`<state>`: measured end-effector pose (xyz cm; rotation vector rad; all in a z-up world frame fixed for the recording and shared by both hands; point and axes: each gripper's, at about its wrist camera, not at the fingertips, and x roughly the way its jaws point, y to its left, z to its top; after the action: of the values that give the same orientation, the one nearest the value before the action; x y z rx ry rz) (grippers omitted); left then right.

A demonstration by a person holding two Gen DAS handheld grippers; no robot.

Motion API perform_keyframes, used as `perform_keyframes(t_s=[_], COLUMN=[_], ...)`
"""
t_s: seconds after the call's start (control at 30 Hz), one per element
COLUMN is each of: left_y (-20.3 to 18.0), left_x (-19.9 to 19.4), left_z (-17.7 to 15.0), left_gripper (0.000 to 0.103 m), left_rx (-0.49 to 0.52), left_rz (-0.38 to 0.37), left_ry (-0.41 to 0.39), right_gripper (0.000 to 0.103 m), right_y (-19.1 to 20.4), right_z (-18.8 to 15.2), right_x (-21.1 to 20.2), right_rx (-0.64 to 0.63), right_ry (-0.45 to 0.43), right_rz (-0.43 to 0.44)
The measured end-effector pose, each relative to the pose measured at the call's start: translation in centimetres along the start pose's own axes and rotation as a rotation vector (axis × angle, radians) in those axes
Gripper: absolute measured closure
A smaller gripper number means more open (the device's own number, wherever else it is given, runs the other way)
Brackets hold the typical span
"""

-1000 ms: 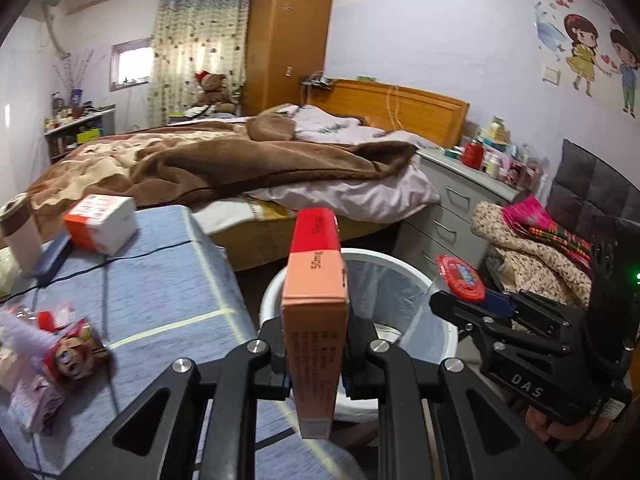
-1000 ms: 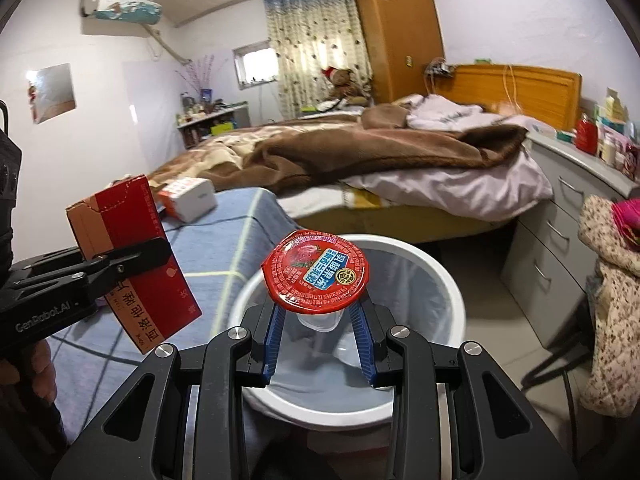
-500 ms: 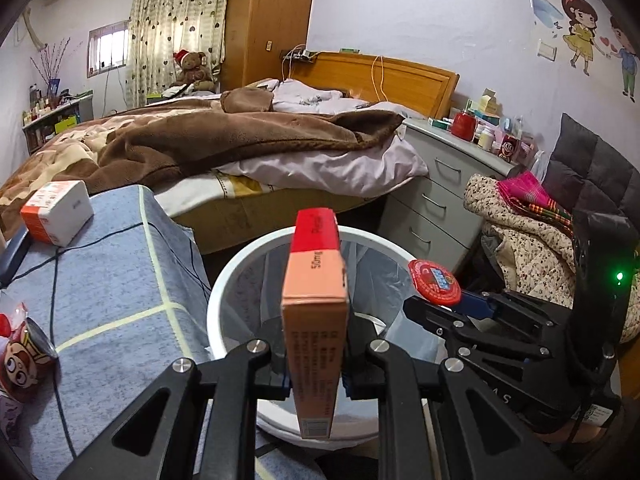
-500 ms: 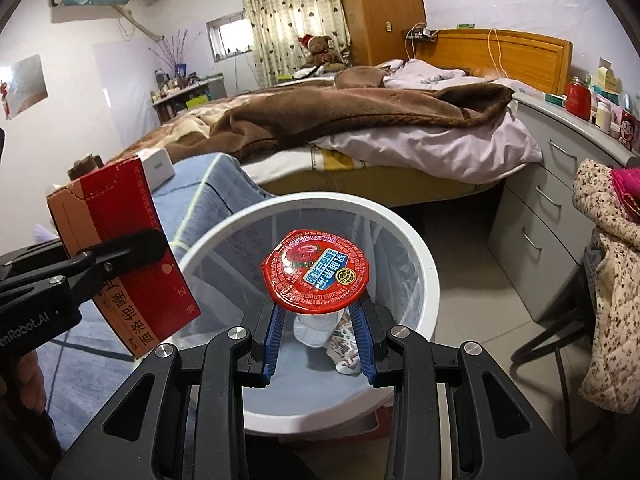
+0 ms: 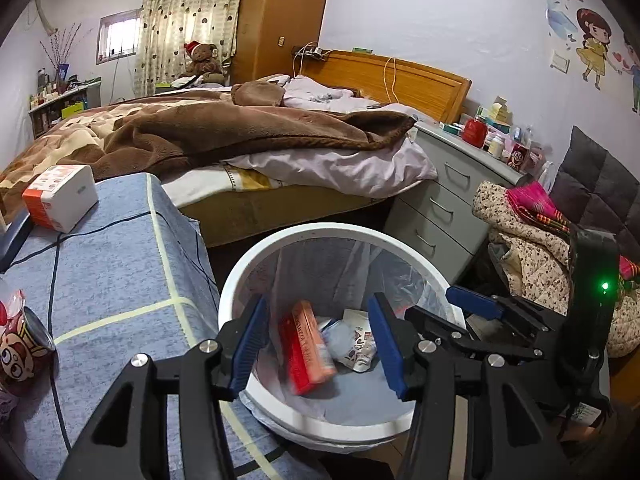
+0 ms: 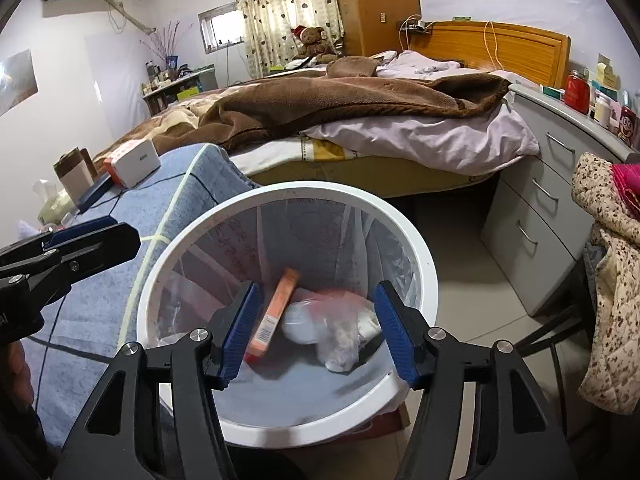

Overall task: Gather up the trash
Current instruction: 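Move both tools over the bin and release the box and jelly cup, then move both tools back toward the items on the bed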

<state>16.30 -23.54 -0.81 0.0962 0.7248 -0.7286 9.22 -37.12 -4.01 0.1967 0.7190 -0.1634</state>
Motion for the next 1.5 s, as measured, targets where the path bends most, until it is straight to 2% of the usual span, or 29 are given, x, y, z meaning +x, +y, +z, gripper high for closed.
perform_keyframes(t_s=[0.33,0.6,0.93,1.17,1.27,1.5], left_y=[1.0,3.5,8.7,13.4,15.4,19.4], left_x=[-2.7,-6.0,-10.2,-13.3,-14.3,-15.9], left_z=[-0.2,-0.9,-3.4,-5.6,-6.3,-8.1], left_gripper=[0.045,0.043,0.043,0.042,0.038,0.036], left_rx=[-0.012,-0.048,-0.103,-0.166,-0.201,-0.239], left_rz=[0.022,0.065,0.181,0.283,0.323,0.386], left_ry=[-0.042,-0.084,-0.121,-0.136,-0.141,-0.121], right_gripper=[0.042,0.042,0.042,0.042,0.042,0.042], right_y=[0.8,2.9,7.4,11.6,13.2,16.6], right_z=[0.5,0.7,0.8,0.9,1.0,1.1], right_x=[-1.2,-1.9,-1.6,-0.5,0.0,1.6], right_rx=[0.007,-0.020,-0.066,-0.110,-0.120,-0.128], right_ry=[-0.036,-0.057,-0.062,-0.035,-0.019,0.044], right_rz=[0.003,0.032,0.121,0.192,0.226,0.325])
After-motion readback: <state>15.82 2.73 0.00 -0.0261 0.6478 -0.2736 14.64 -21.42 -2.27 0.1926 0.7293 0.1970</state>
